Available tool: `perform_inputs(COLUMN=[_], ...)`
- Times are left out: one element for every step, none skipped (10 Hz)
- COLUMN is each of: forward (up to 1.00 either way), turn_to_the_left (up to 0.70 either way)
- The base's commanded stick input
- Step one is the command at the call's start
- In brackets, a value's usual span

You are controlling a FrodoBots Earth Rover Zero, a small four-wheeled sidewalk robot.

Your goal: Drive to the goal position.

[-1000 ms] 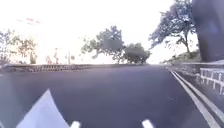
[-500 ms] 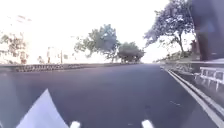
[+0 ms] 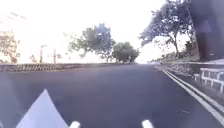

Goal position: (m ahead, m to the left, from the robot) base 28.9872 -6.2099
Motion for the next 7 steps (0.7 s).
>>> perform_inputs(forward=[0.7, 0.7, 0.7, 0.7, 0.7, 0.7, 0.7], turn_to_the_left=[-0.35, -0.35, -0.35, -0.35, -0.35, -0.35, -0.35])
